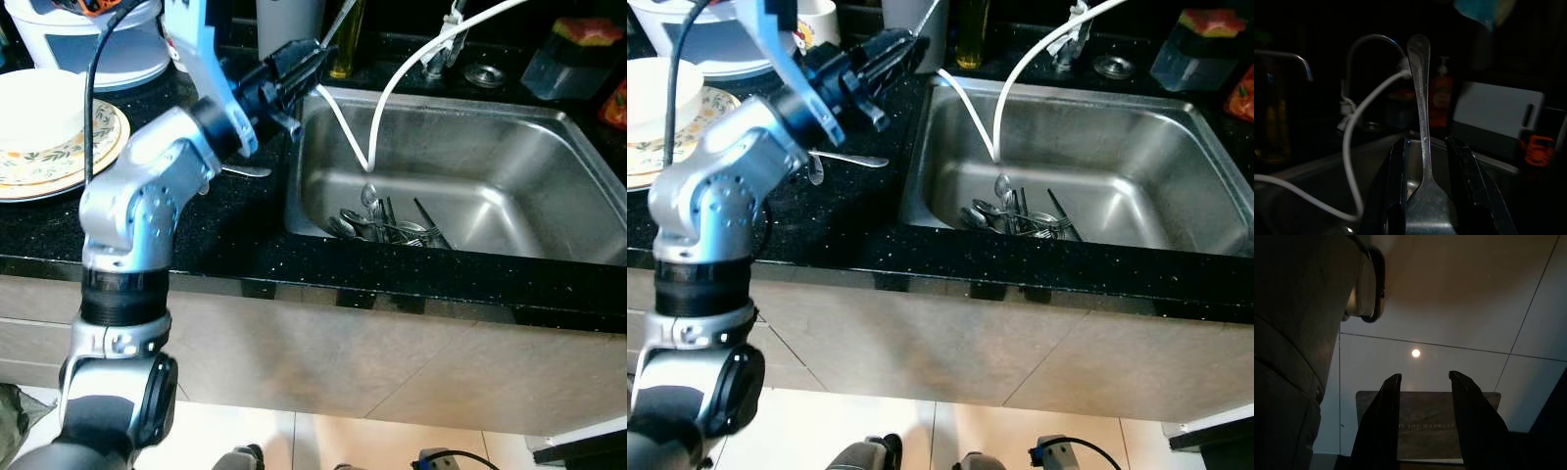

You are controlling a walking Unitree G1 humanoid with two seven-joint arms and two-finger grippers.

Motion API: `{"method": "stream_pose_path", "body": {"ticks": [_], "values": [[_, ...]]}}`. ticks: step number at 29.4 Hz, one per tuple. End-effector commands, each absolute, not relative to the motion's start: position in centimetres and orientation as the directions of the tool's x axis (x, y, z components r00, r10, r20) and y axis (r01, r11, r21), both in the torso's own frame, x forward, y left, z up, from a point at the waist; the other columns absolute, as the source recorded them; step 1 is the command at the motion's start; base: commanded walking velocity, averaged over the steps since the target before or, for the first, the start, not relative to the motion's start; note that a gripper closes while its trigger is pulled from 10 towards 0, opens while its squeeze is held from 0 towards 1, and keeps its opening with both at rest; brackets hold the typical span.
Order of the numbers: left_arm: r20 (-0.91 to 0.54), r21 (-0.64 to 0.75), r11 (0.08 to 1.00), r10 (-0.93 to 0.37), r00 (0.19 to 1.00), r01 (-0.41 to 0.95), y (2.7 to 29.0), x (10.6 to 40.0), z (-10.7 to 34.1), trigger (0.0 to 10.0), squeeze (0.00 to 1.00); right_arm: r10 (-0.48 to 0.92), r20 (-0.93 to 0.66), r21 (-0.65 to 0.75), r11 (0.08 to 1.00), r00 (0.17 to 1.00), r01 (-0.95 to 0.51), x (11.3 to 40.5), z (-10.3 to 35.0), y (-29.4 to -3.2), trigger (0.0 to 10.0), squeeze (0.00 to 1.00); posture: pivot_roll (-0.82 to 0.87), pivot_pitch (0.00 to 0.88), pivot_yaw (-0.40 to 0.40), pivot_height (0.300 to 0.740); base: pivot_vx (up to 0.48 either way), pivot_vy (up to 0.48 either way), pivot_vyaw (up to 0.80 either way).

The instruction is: Kitchen organization

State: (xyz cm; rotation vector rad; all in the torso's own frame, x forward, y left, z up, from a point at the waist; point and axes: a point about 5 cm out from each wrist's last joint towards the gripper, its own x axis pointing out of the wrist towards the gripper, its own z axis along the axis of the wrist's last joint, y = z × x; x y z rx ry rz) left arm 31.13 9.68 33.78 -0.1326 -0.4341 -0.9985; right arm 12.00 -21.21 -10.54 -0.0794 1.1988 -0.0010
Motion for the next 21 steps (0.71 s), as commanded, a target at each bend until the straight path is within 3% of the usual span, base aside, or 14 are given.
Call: {"method": "stream_pose_path", "body": {"ticks": [1, 4, 6, 18, 21], "values": [[0.412, 0.125, 0.498, -0.813, 0.411, 0.858, 9.4, 30.4, 33.8, 10.0, 0.0, -0.051, -0.936, -0.066, 0.997, 0.348, -0.031, 11.4, -10.7, -21.4, 10.0, 0.0, 0.08, 0.11, -0.048, 0.74, 0.0, 0.0, 0.0], [0.44, 0.145, 0.386, -0.85, 0.29, 0.911, 9.9, 28.7, 33.2, 10.0, 0.0, -0.046, -0.933, -0.06, 0.998, 0.356, -0.027, 12.2, -10.5, -21.0, 10.0, 0.0, 0.08, 0.117, -0.046, 0.74, 0.0, 0.0, 0.0], [0.443, 0.146, 0.356, -0.858, 0.261, 0.923, 10.2, 28.4, 32.9, 10.0, 0.0, -0.043, -0.934, -0.058, 0.998, 0.354, -0.032, 12.5, -10.5, -20.9, 10.0, 0.0, 0.08, 0.117, -0.045, 0.74, 0.0, 0.0, 0.0], [0.375, 0.162, 0.421, -0.863, 0.339, 0.893, 11.6, 30.3, 32.0, 10.0, 0.0, -0.056, -0.944, -0.068, 0.997, 0.324, -0.025, 11.5, -10.6, -21.9, 10.0, 0.0, 0.06, 0.12, -0.041, 0.74, 0.0, 0.0, -0.73], [0.372, 0.177, 0.412, -0.869, 0.327, 0.894, 11.4, 30.4, 32.3, 10.0, 0.0, -0.063, -0.947, -0.074, 0.997, 0.316, -0.024, 10.6, -10.7, -22.3, 10.0, 0.0, 0.06, 0.119, -0.04, 0.74, 0.0, 0.0, -0.8]]}}
